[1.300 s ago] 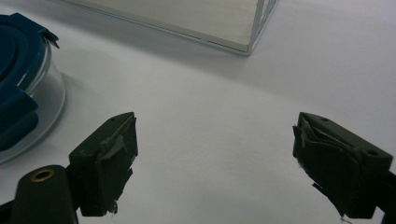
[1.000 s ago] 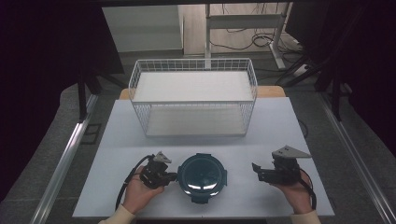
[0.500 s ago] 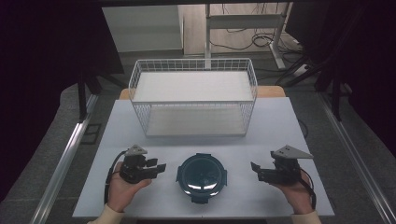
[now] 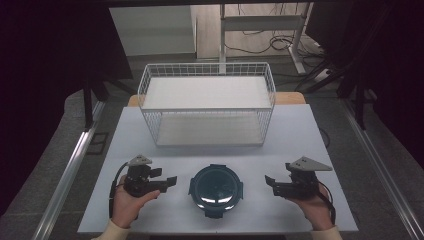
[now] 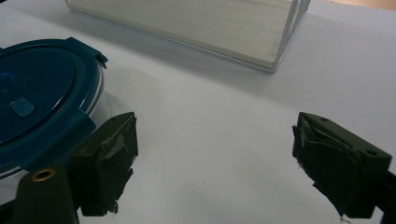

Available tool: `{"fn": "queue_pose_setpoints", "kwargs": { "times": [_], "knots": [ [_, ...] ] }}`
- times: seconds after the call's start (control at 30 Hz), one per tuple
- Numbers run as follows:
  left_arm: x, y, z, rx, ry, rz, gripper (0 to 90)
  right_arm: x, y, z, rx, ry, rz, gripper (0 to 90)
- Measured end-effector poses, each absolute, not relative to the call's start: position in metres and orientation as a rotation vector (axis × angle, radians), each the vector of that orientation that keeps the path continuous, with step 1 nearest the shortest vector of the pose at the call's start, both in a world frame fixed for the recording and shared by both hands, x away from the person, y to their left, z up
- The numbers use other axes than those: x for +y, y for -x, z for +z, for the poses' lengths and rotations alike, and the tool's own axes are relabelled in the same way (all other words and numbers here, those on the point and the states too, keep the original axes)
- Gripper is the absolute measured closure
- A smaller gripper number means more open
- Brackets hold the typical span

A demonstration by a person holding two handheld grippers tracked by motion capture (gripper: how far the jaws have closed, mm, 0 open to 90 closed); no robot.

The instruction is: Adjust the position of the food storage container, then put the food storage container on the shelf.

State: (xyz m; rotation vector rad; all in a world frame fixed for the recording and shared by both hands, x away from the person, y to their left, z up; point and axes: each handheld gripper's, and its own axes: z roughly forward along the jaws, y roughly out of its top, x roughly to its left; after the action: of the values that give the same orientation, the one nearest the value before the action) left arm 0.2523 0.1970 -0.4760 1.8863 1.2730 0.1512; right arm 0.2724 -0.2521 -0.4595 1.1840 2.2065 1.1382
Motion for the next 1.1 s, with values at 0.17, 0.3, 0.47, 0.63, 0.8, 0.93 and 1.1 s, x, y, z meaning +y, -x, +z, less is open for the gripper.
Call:
{"fn": "queue_pose_setpoints", "kwargs": {
  "times": [0.17, 0.3, 0.47, 0.63, 0.8, 0.93, 1.1],
  "knots": [
    [0.197, -0.251, -0.473, 1.256, -1.858, 0.119, 24.3, -0.246, -0.271, -0.459, 2.216, -1.215, 1.169, 13.8],
    [0.196, -0.252, -0.474, 1.252, -1.851, 0.089, 22.7, -0.242, -0.269, -0.458, 2.223, -1.252, 1.210, 13.8],
    [0.197, -0.254, -0.477, 1.248, -1.829, 0.030, 21.4, -0.237, -0.268, -0.459, 2.245, -1.280, 1.242, 13.6],
    [0.196, -0.256, -0.480, 1.250, -1.805, -0.021, 20.1, -0.230, -0.267, -0.461, 2.272, -1.296, 1.256, 12.6],
    [0.194, -0.257, -0.481, 1.229, -1.765, -0.095, 20.1, -0.220, -0.266, -0.465, 2.299, -1.357, 1.294, 11.5],
    [0.189, -0.259, -0.485, 1.217, -1.755, -0.150, 20.1, -0.211, -0.264, -0.468, 2.310, -1.421, 1.329, 10.8],
    [0.184, -0.262, -0.489, 1.205, -1.754, -0.203, 20.0, -0.203, -0.263, -0.471, 2.327, -1.468, 1.352, 10.8]
  ]
}}
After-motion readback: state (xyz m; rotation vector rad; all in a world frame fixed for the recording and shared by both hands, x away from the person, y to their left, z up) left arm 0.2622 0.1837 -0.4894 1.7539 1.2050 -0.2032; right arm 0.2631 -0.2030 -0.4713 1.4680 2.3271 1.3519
